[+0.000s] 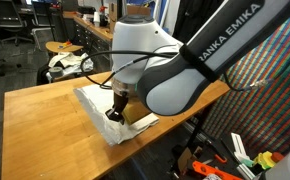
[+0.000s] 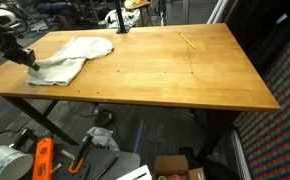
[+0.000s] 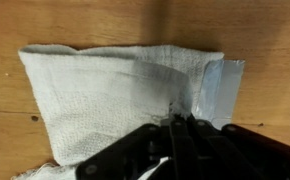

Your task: Fold the white towel in half

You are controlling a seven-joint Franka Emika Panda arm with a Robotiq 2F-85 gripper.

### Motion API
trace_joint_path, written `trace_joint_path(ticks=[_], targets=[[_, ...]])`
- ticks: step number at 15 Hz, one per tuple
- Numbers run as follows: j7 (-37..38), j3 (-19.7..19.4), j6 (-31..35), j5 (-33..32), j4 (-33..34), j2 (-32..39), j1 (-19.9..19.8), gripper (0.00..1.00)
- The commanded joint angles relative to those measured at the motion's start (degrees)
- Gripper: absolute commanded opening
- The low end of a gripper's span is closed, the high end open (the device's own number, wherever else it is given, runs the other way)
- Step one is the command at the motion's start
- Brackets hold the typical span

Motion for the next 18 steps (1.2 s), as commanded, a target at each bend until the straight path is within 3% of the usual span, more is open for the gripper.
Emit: trace_joint_path(ticks=[1, 7, 18], targets=[[-1.5, 0.6, 1.3, 0.8, -2.7, -3.3, 0.6, 0.02], [0.9, 0.2, 12.8, -5.3, -5.4, -1.4, 0.0, 0.02], [9.1, -4.2, 11.7, -21.9, -2.8, 4.8, -0.9, 0.02]])
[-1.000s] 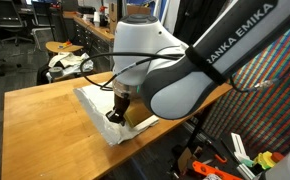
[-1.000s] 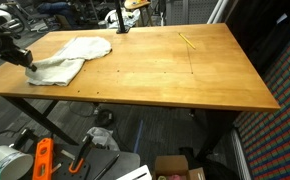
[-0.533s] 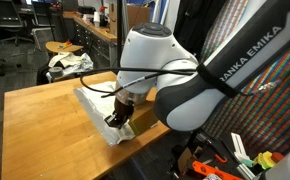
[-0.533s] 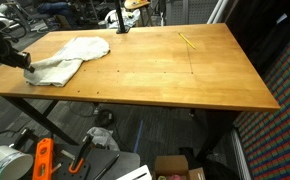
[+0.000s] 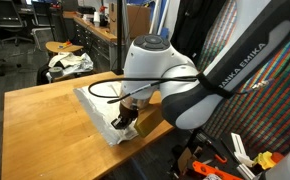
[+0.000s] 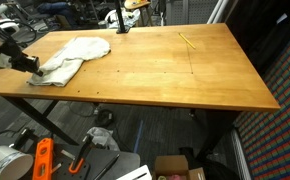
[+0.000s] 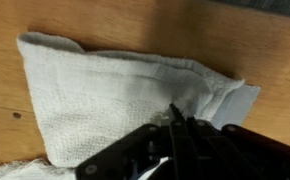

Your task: Fold the white towel in half

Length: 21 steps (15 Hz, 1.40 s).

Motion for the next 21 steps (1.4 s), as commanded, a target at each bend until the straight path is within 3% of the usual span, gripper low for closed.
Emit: trace_joint_path(ticks=[1, 13, 21], targets=[[2.3, -1.7, 0.3, -4.1, 1.5, 2.6, -0.1, 0.02], [-1.2, -4.2, -2.6, -3.3, 1.4, 3.2, -0.9, 0.02], [-8.9, -2.6, -1.4, 2.6, -1.6, -0.3, -1.3, 0.03]])
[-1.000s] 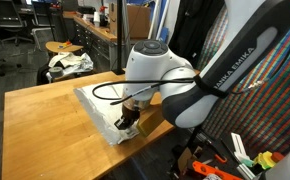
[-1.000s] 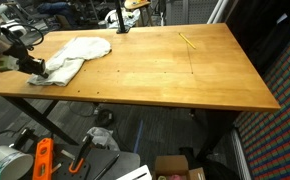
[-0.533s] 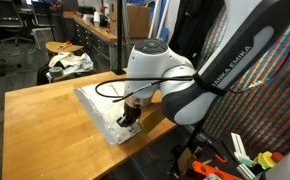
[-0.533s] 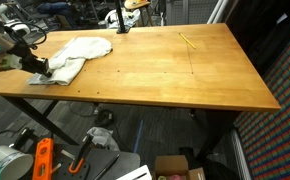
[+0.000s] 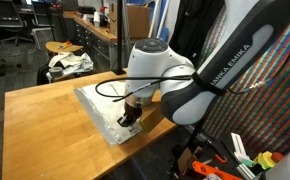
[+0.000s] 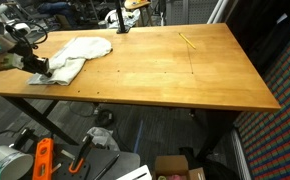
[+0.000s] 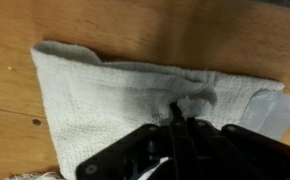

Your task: Fold the white towel in half

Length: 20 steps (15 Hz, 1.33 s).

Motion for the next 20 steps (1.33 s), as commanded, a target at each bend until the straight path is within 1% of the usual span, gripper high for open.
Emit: trace_joint_path(ticks=[1, 3, 6, 8, 13, 18, 19, 20], targets=[[-5.9, 0.7, -0.3, 2.8, -3.0, -3.1, -1.0, 0.03], [-6.0, 0.4, -0.2, 1.5, -3.9, -4.3, -0.4, 0.04], [-6.3, 0.7, 0.5, 1.5, -5.4, -6.0, 0.1, 0.04], [-7.1, 1.3, 0.3, 2.9, -5.8, -6.9, 0.4, 0.03], [-6.0, 2.5, 1.6, 3.4, -6.0, -8.2, 1.2, 0.04], [-1.0, 3.4, 2.3, -3.2, -5.6, -9.5, 1.0, 0.05], [0.2, 3.6, 2.1, -4.8, -5.5, -9.5, 1.0, 0.06], [1.2, 3.7, 2.0, -6.2, -5.4, -9.4, 1.0, 0.23]])
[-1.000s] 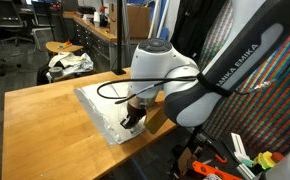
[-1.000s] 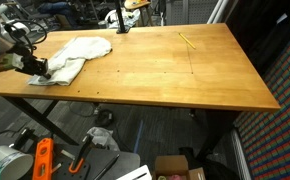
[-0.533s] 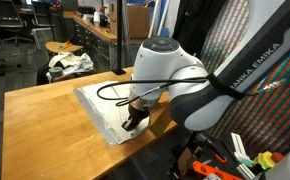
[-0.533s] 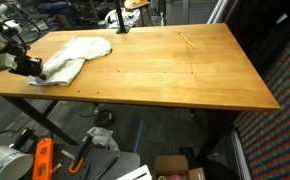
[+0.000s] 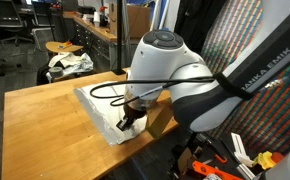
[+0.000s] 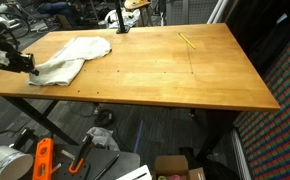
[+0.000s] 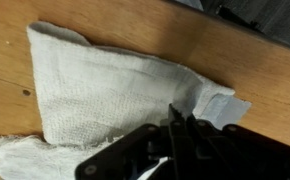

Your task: Fold the white towel in half

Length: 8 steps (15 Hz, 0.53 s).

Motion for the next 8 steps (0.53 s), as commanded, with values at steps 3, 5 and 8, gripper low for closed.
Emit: trace_joint_path(ticks=[3, 5, 8], targets=[[4.2, 1.0, 0.9, -5.3, -0.8, -1.3, 0.3, 0.38], [-2.7, 0.9, 2.2, 0.5, -2.1, 0.1, 0.8, 0.54], [-16.9, 0.6, 5.8, 14.3, -2.3, 4.6, 2.1, 0.76]])
